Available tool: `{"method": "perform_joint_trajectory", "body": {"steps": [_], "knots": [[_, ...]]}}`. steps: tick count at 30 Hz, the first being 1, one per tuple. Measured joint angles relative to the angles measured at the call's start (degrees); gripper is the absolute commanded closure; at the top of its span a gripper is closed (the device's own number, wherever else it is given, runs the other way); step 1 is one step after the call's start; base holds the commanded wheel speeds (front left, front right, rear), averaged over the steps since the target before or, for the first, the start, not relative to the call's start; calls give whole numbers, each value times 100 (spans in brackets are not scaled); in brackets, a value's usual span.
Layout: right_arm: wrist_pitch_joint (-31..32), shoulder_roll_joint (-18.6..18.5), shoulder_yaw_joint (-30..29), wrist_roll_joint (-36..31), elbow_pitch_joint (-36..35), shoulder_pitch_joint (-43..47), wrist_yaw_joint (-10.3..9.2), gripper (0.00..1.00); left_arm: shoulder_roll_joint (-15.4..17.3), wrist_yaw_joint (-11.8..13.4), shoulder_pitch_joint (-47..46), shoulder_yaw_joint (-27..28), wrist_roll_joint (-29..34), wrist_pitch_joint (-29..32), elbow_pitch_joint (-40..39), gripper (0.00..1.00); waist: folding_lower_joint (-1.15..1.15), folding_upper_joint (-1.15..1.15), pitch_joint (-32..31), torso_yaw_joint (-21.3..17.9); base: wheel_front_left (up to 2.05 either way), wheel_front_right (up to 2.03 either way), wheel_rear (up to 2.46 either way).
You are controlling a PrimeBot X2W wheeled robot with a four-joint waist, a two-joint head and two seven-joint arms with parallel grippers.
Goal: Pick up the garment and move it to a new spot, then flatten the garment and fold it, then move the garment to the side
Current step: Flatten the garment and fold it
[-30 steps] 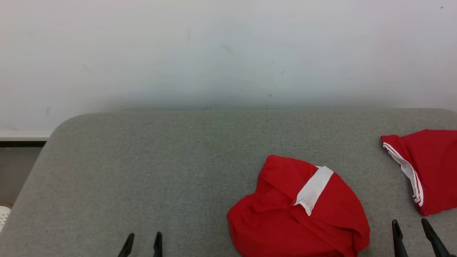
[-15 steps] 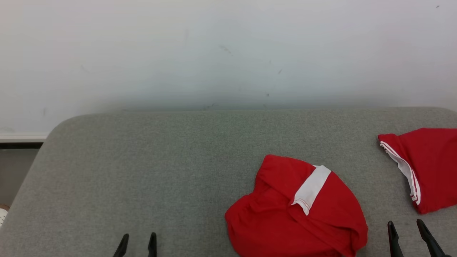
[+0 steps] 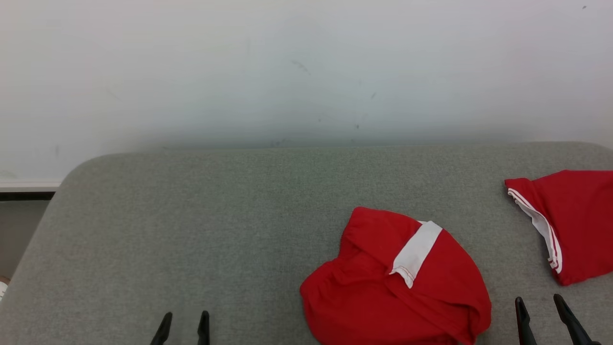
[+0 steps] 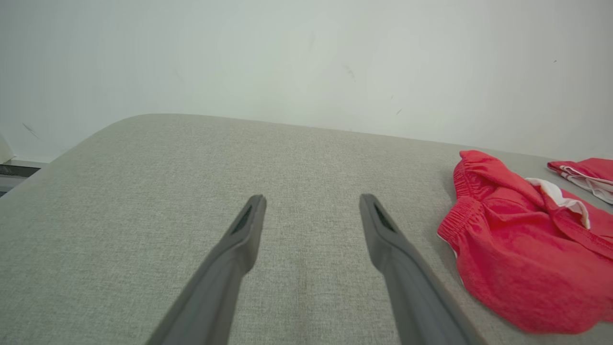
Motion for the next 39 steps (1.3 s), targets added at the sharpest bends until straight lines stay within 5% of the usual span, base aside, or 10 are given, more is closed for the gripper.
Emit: {"method": "perform_joint_trajectory", "body": {"steps": [9,14,20,33,34,37,39], "knots": [[0,-52,199,30,-10,-153,0,0,-30,-419,-519,-581,15,-1,275,0,0,0,91,-218,0,0,0],[0,-56,269,60,-43,-253,0,0,316,-486,-1187,-1394,-163,10,964,0,0,0,179,-494,0,0,0],[-1,-60,281,77,-54,-305,0,0,845,-505,-2093,-2512,-1062,250,1705,0,0,0,360,-837,0,0,0],[-1,-36,249,102,-90,-542,0,0,1561,-509,-3249,-3997,-2822,565,2468,0,1,0,858,-1306,0,0,0],[-1,-30,254,102,-88,-551,0,0,1600,-509,-3295,-4103,-2924,545,2509,5,1,0,877,-1324,0,0,0],[-1,-8,237,102,-90,-572,0,0,1606,-509,-3419,-4400,-3197,441,2518,100,1,0,906,-1355,0,0,0],[-1,4,211,102,-92,-575,0,0,1623,-509,-3483,-4670,-3387,397,2428,100,1,0,903,-1341,0,0,0]]}}
